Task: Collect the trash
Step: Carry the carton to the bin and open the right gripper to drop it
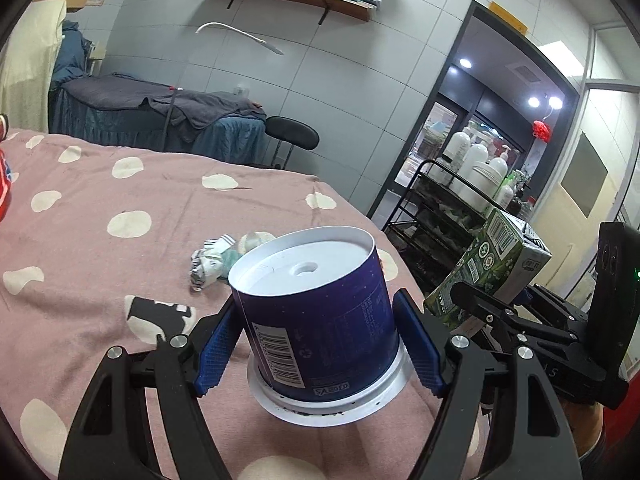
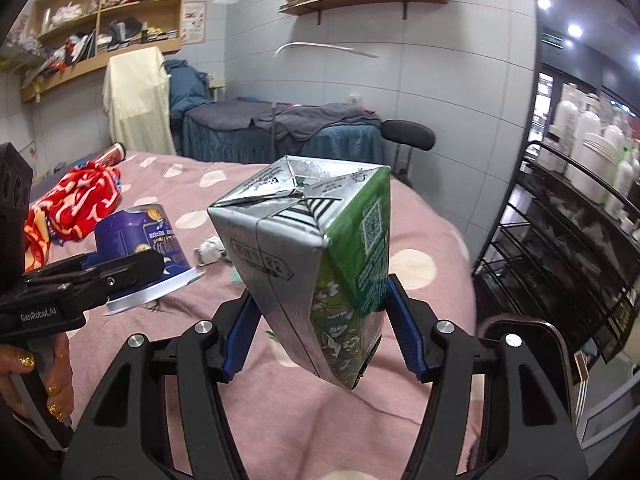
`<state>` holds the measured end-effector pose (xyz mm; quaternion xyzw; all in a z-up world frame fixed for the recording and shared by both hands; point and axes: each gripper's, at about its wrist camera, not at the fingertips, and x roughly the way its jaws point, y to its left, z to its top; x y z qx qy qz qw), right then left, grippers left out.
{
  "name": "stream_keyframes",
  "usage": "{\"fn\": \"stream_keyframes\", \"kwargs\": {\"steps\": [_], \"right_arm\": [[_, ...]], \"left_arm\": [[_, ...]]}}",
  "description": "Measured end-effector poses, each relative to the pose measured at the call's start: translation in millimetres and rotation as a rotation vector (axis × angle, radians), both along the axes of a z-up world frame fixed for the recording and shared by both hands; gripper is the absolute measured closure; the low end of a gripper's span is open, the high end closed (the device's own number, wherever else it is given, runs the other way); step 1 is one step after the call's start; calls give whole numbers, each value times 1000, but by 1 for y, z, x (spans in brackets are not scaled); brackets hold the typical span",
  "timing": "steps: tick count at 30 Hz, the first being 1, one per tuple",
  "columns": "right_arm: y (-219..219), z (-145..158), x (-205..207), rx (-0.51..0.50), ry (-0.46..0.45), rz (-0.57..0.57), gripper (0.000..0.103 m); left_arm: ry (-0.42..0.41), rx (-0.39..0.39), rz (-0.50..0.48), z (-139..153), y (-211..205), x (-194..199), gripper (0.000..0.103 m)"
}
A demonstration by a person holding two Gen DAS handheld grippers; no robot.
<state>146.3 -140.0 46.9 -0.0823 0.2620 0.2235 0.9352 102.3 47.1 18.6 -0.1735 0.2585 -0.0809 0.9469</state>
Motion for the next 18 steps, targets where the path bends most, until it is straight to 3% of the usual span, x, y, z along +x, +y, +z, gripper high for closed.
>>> {"fn": "stream_keyframes", "kwargs": {"steps": [8, 18], "right_arm": [[-67, -3, 2, 16, -3, -161, 42], [-141, -34, 19, -11, 58, -350, 42]], "left_arm": [[-20, 17, -105, 7, -42, 14, 30], [-31, 31, -215, 9, -85, 32, 30]]}}
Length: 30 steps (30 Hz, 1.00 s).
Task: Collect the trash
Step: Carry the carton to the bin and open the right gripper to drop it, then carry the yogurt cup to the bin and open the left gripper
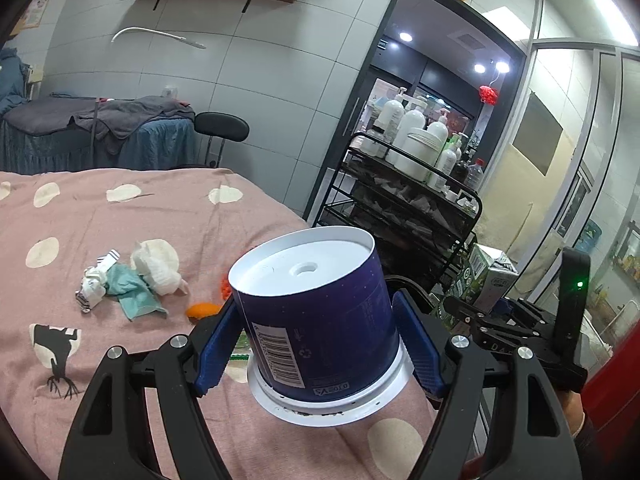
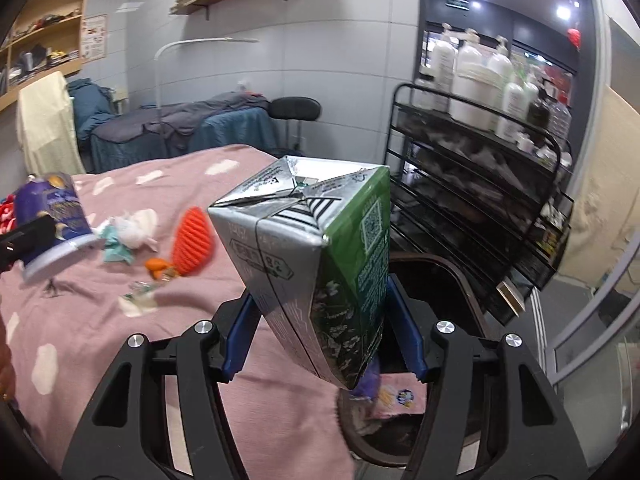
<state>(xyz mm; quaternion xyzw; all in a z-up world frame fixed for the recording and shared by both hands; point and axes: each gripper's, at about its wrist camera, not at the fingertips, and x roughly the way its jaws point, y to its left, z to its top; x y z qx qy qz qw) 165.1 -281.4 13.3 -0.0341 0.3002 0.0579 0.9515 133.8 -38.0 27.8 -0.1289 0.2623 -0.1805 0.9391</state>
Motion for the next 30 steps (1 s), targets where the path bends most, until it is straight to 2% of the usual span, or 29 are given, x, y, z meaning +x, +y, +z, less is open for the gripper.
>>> {"fn": "stream_keyframes", "kwargs": {"steps": [9, 13, 19, 22, 24, 26, 30], "right_arm": [[-61, -65, 46, 22, 179, -153, 42], [-82, -102, 72, 11, 293, -201, 42], [-105, -140, 97, 44, 440, -263, 42], [-110, -148, 102, 35, 471, -275, 41], [-111, -152, 103, 18, 485, -281, 34], [-111, -153, 100, 17, 468, -289, 21], [-116, -151, 89, 43, 431, -290, 20]], "left_arm": [[10, 22, -69, -4, -31, 12, 29], [15, 33, -102, -5, -42, 16, 29], [30, 44, -141, -9, -58, 21, 29], [37, 50, -163, -11, -66, 21, 29], [38, 61, -176, -12, -72, 19, 29], [41, 64, -190, -12, -77, 20, 29], [58, 65, -218, -16, -87, 22, 29]]}}
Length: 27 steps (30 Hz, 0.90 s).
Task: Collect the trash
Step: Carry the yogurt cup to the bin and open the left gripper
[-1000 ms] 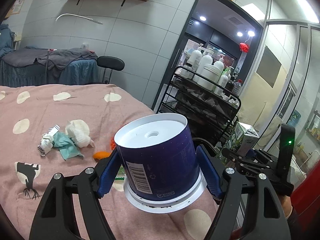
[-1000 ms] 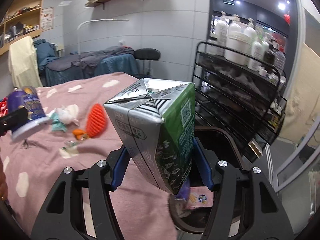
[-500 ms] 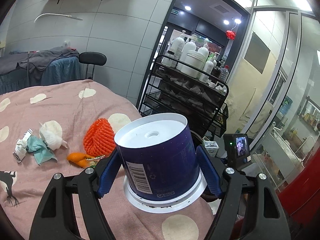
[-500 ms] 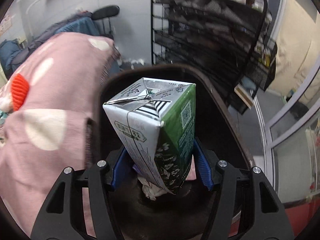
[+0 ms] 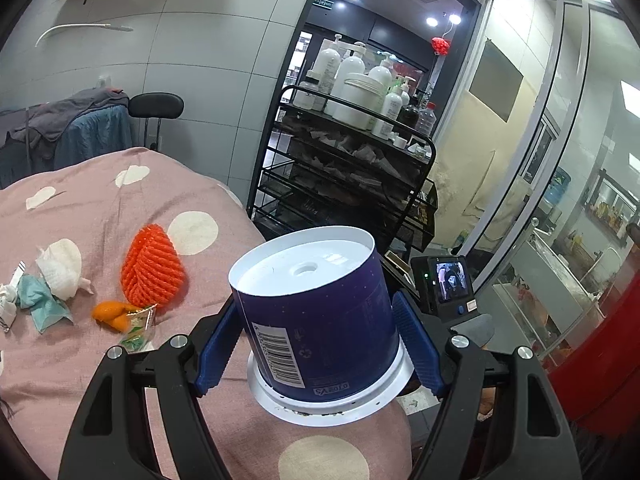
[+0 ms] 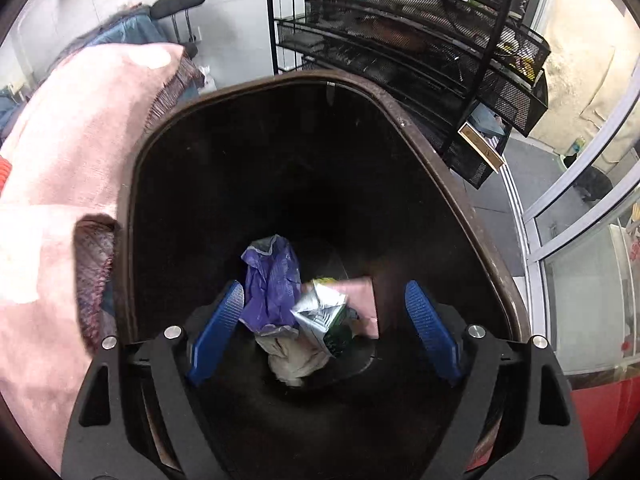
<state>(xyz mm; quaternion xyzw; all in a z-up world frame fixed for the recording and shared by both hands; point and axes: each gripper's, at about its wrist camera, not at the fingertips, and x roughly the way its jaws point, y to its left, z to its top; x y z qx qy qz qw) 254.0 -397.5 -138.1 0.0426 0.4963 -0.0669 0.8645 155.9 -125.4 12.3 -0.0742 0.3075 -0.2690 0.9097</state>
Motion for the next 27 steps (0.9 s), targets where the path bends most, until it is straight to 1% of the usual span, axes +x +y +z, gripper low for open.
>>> {"fn": "stream_keyframes", "kwargs": {"steps": [4, 8, 12, 16, 22, 27], "right_arm": [[-1, 18, -21, 24, -84, -21, 20], [2, 32, -48, 47, -145, -30, 20], [10, 42, -73, 23, -201, -13, 17], [13, 52, -90, 60, -244, -12, 16], [16, 65, -113, 61, -305, -23, 12], [17, 66, -128, 30, -304, -34, 12]], "left_arm": [[13, 8, -29, -4, -13, 3, 29], [22, 21, -65, -4, -30, 12, 29], [49, 23, -116, -6, -49, 25, 29], [59, 41, -155, -8, -71, 37, 29], [110, 58, -214, -23, -105, 55, 29], [173, 75, -276, -39, -133, 67, 29]]}}
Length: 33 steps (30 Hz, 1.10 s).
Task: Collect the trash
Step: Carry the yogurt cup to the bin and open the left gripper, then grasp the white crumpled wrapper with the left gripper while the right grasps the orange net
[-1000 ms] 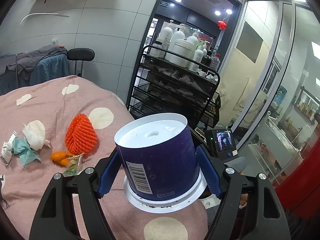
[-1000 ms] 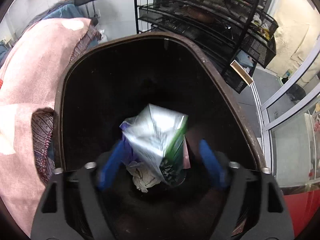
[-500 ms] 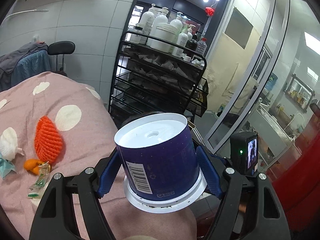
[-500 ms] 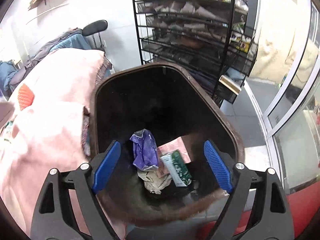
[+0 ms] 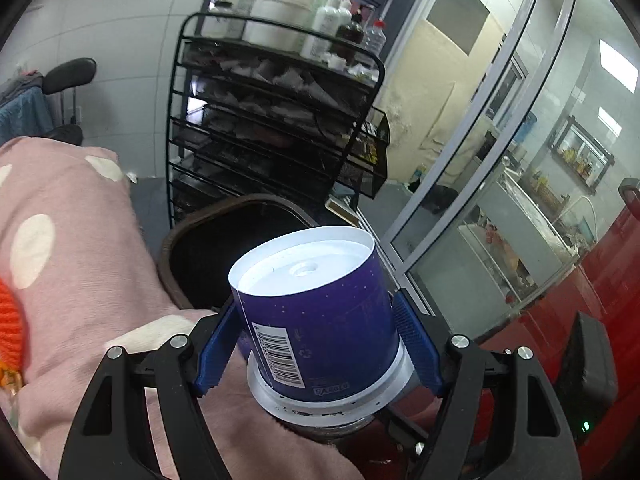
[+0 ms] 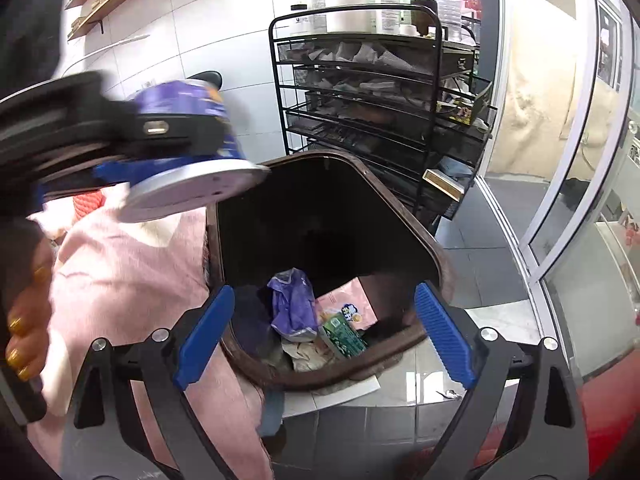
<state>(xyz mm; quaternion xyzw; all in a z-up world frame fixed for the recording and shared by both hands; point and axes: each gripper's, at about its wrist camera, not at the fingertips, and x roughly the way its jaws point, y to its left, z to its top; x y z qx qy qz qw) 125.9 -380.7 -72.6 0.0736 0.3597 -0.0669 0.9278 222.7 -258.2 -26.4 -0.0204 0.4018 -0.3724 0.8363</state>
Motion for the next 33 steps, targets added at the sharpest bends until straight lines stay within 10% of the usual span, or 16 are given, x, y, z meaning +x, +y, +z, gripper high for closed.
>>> {"fn": "stream_keyframes", "kwargs": {"steps": [15, 33], "right_arm": [[-1, -6, -17, -5, 26, 7, 12], [12, -1, -19, 4, 24, 41, 10]], "left_arm": [[54, 113, -48, -25, -47, 23, 26], [-20, 52, 4, -1, -8, 3, 10]]}}
